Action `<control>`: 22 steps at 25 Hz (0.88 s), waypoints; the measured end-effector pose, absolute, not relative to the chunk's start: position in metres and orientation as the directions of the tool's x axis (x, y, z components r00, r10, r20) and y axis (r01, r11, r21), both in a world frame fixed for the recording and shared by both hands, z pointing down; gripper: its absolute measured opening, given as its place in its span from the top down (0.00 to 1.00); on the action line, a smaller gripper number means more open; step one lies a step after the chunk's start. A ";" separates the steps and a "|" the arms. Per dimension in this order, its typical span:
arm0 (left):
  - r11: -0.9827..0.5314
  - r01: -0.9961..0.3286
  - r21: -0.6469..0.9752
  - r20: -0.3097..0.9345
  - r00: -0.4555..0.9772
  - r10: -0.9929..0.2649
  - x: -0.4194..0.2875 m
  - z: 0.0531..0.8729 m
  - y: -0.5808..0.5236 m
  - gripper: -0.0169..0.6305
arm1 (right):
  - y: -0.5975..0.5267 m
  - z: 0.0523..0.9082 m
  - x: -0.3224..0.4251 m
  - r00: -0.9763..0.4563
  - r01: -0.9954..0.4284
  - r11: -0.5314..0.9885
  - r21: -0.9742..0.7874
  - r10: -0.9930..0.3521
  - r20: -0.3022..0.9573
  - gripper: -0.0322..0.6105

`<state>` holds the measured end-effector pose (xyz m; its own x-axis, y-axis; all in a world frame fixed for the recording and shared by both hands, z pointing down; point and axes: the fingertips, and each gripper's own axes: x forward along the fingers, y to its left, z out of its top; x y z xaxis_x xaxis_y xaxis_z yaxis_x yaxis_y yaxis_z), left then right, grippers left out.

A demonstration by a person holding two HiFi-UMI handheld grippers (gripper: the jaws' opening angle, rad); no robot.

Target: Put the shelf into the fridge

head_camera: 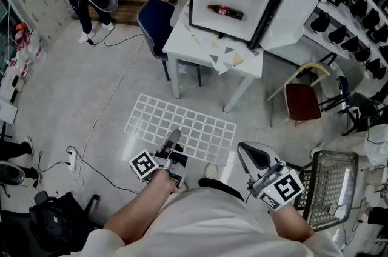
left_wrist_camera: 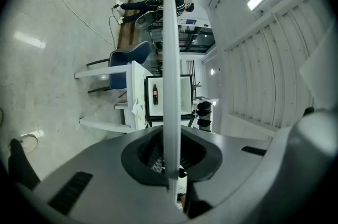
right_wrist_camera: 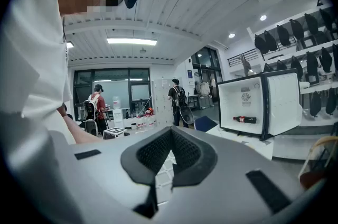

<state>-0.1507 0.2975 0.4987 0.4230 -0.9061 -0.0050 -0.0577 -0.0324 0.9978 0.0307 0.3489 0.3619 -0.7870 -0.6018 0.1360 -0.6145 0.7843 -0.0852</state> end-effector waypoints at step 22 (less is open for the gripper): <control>-0.049 -0.073 0.996 -0.012 0.435 -0.900 -0.033 0.489 0.132 0.92 | 0.245 0.400 0.119 -0.832 -0.551 0.819 -0.162 -0.525 0.179 0.91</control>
<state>-0.0331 0.1322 0.4886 0.4355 -0.9001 -0.0124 -0.0729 -0.0490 0.9961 0.1190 0.2451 0.3995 -0.8322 -0.5248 0.1792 -0.5511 0.8186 -0.1619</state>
